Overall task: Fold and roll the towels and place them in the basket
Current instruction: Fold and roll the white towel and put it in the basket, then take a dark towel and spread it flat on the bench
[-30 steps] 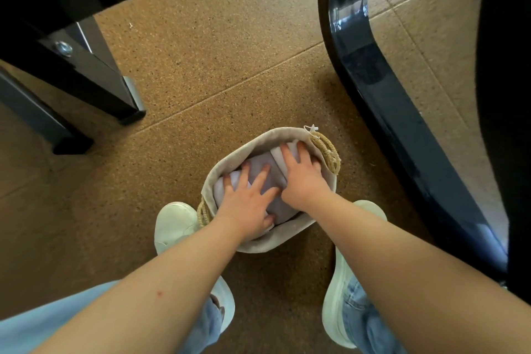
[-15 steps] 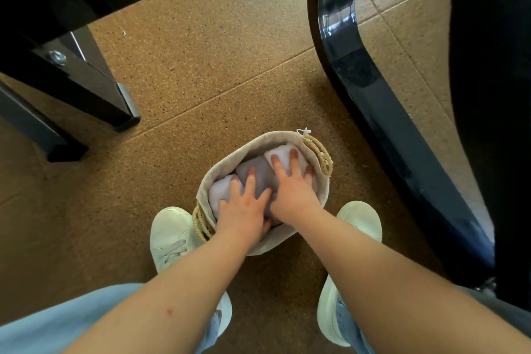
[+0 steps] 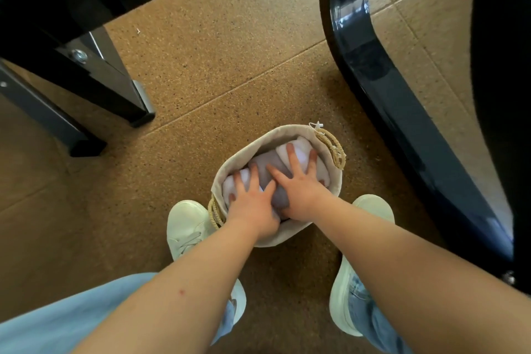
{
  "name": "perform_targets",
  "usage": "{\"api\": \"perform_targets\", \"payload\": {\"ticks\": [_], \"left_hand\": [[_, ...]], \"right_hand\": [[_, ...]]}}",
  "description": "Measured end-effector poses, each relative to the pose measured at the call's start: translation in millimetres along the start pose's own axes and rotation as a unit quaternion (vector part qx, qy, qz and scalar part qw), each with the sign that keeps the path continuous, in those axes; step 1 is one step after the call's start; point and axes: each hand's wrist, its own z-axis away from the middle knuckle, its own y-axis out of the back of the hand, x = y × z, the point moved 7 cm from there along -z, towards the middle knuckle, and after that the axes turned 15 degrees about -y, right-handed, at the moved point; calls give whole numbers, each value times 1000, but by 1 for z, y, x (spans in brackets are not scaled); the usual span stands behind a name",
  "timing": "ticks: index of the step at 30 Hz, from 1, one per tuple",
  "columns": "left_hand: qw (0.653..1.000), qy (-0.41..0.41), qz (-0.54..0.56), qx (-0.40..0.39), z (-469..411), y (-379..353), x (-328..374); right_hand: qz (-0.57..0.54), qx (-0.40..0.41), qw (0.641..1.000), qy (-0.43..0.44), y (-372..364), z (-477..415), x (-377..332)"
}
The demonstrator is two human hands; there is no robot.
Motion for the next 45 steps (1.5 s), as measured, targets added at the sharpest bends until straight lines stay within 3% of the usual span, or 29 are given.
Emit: {"api": "perform_targets", "payload": {"ticks": [8,14,17,22,30,35,45], "left_hand": [[998,15,-54,5,-3,-11,-10],[998,-9,-69,-6,0,1,-5],[996,-19,-82,33,13,23,1],[995,-25,-64,69,42,59,20],[976,-69,-70,193,106,132,76],[959,-75,-64,264,148,177,113],[911,-178,-88,361,201,225,218]], "right_hand": [[-2,-36,999,-19,9,-17,-9],[13,3,1000,16,30,-3,0],[-53,20,998,1,49,10,14],[-60,60,996,4,77,52,22],[-91,189,977,28,126,149,27],[-117,247,961,38,167,221,43],[-175,356,917,46,212,334,117]]}}
